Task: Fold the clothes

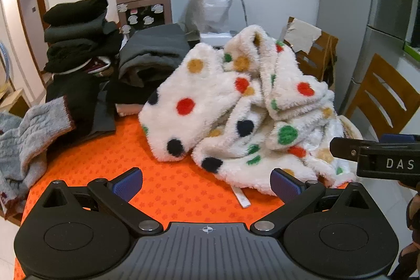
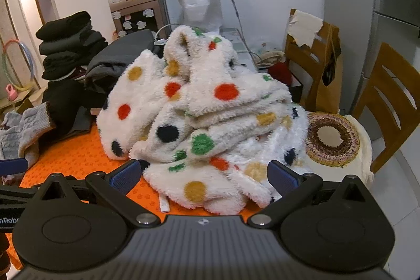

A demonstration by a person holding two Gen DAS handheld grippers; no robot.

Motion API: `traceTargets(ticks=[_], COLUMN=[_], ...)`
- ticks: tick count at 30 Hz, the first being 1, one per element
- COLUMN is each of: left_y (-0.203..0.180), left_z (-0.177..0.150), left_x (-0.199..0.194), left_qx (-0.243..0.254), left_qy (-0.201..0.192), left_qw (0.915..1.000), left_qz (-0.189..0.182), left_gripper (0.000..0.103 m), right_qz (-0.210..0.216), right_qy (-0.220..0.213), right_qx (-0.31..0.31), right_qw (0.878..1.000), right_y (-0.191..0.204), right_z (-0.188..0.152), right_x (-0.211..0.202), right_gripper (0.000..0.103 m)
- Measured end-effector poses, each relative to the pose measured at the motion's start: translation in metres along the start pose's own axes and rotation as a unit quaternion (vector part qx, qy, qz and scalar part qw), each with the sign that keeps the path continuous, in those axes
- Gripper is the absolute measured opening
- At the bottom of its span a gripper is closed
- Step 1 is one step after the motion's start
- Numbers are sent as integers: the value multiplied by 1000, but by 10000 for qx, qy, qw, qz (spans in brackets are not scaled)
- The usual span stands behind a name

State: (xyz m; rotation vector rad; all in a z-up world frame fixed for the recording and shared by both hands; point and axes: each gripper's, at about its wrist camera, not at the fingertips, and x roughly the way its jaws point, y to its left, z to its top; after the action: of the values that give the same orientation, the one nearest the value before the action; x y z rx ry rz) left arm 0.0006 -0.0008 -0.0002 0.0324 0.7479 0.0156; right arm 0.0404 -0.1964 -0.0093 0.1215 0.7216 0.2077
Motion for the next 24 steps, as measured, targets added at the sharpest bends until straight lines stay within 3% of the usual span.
traceTargets(ticks=[24], left_y=[-10], left_z=[4], left_x=[1], left_qx=[229], left_qy=[-16], left_qw=[9997], left_qz=[-14], left_gripper=[103], right_qz=[-205], right_qy=[28], right_qx=[-10], right_qw=[9998], right_y=[-8], right_z=[1], right_x=[-5], right_gripper=[103])
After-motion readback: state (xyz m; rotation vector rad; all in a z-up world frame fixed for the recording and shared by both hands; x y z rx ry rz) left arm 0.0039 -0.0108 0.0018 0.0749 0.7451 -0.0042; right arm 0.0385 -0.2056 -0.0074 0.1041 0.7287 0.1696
